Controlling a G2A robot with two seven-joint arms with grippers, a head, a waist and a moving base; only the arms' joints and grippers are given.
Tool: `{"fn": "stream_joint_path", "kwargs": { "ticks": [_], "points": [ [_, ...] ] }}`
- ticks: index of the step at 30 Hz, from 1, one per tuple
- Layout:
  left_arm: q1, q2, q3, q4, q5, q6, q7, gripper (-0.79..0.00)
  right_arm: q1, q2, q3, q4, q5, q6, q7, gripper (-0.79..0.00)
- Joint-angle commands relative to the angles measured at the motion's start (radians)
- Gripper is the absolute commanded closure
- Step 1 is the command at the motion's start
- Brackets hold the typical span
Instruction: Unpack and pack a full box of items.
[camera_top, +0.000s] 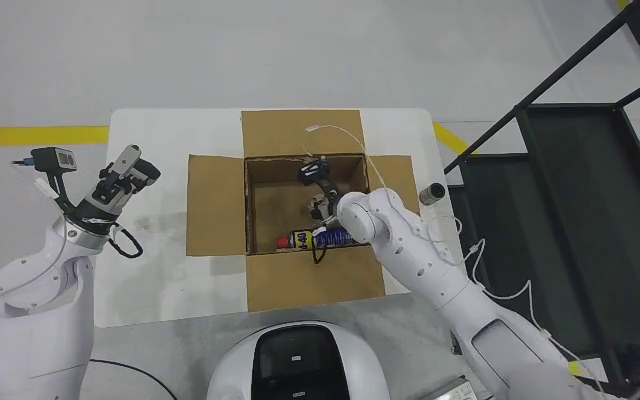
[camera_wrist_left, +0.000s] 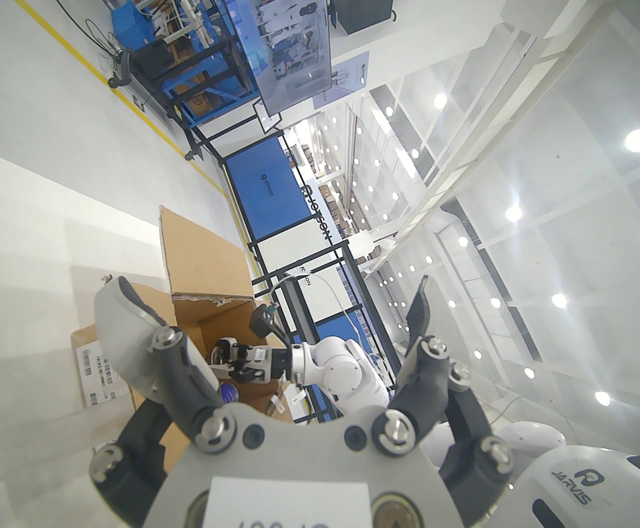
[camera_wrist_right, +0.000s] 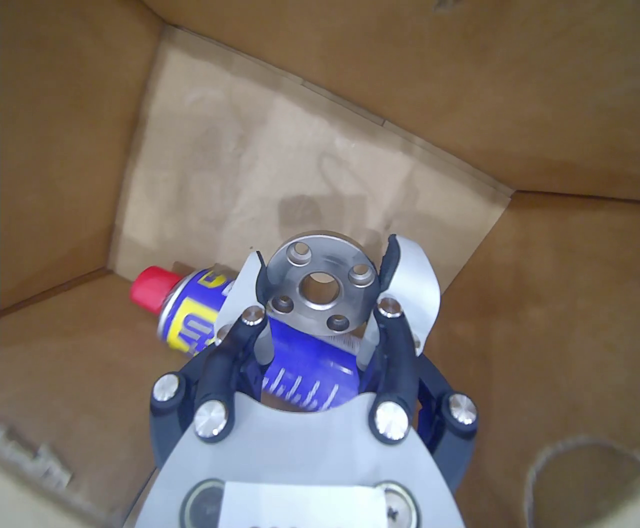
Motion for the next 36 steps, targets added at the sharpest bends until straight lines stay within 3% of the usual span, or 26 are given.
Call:
{"fn": "stream_joint_path", "kwargs": {
  "ticks": [1, 6, 11, 36],
  "points": [
    [0.000, 0.000, 0.000, 0.000, 0.000, 0.000, 0.000, -0.785, -0.038, 0.015, 0.044, -0.079, -0.006, -0.024, 0.033, 0.000],
    [0.000, 0.000, 0.000, 0.000, 0.000, 0.000, 0.000, -0.785, -0.105, 0.041, 0.134, -0.192, 0.003, -0.094, 0.076, 0.000],
    [0.000, 0.000, 0.000, 0.000, 0.000, 0.000, 0.000, -0.785, -0.108, 0.050, 0.169, -0.199, 0.025, -0.149, 0.102, 0.000],
    [0.000, 0.000, 0.000, 0.000, 0.000, 0.000, 0.000, -0.785, -0.108, 0.050, 0.169, -0.199, 0.025, -0.149, 0.102, 0.000]
  ]
}}
